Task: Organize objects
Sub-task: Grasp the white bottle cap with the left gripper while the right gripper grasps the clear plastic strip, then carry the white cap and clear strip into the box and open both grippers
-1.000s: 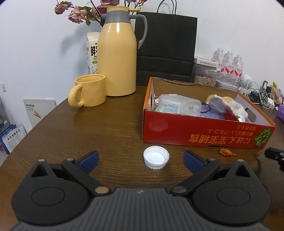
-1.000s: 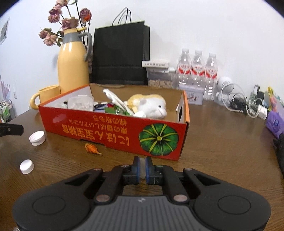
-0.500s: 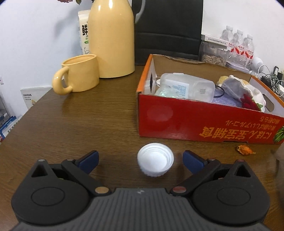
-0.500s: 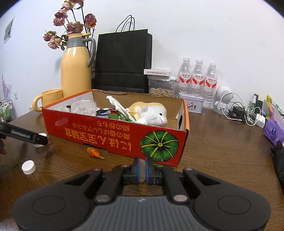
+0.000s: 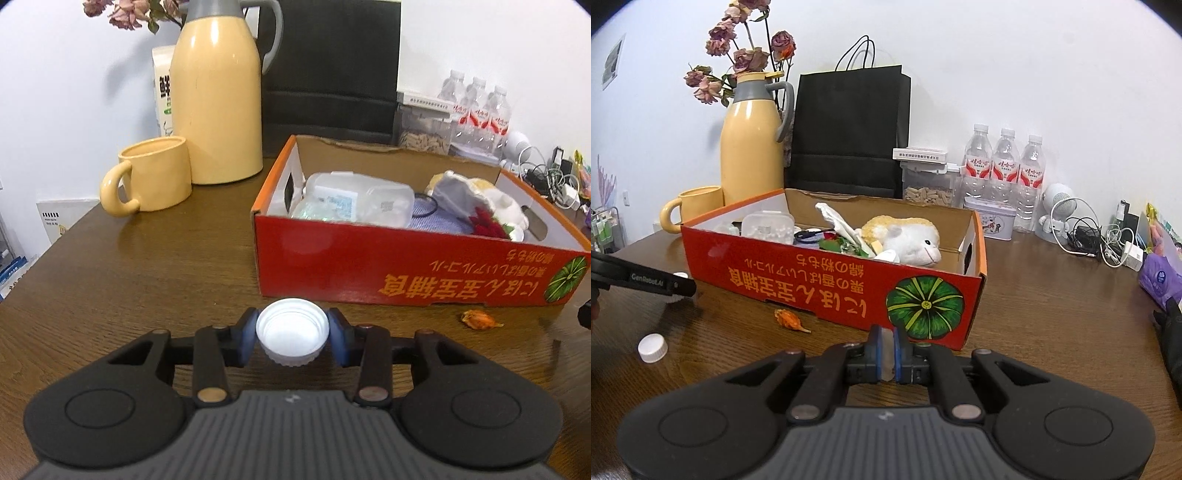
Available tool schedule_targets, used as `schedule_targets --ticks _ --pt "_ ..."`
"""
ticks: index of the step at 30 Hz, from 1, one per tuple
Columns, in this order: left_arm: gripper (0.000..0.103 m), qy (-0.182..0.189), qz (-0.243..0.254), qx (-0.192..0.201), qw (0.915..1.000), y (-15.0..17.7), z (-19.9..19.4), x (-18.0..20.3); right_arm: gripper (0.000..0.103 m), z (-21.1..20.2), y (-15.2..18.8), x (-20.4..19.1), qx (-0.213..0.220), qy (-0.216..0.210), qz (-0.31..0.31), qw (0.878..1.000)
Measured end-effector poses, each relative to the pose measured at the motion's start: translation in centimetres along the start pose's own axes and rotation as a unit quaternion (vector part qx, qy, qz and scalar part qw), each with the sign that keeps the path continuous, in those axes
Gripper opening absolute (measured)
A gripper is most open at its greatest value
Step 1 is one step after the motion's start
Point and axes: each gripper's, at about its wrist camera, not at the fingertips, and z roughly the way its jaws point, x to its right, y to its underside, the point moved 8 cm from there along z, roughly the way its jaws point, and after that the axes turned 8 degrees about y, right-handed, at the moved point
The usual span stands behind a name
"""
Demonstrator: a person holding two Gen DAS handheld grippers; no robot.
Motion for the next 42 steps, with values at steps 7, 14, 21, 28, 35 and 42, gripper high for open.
schedule_targets --ticks 7,14,21,28,35,42 --pt "0.041 0.016 0.007 0.029 0.9994 -0.6 -1.4 1.4 0.005 -0.4 -0.2 -0.3 0.012 0.001 -0.005 1.000" --pt "0.041 0.041 0.015 0.059 0.9973 -1.3 -3.2 3.3 0.005 -0.9 -0.6 -0.7 0.026 -0.004 -0.004 1.000" --pt "0.041 0.074 0.023 0.090 0.9930 -3.3 -4.9 5.3 0.005 -1.7 -2.5 -1.9 0.060 -0.016 -0.001 0.998" --pt "0.041 0.093 0.033 0.135 0.9859 -7.0 -6.3 7.2 0.005 -2.2 -6.2 -3.1 0.098 -0.032 0.000 0.995" --pt "0.041 0.095 0.026 0.162 0.9819 -10.1 -5.8 8.0 0.005 -1.4 -10.5 -3.6 0.131 -0.026 -0.006 0.991" --pt "0.041 0.088 -0.004 0.171 0.9813 -12.7 -3.8 7.1 0.005 1.3 -13.1 -3.9 0.133 -0.021 0.006 0.991"
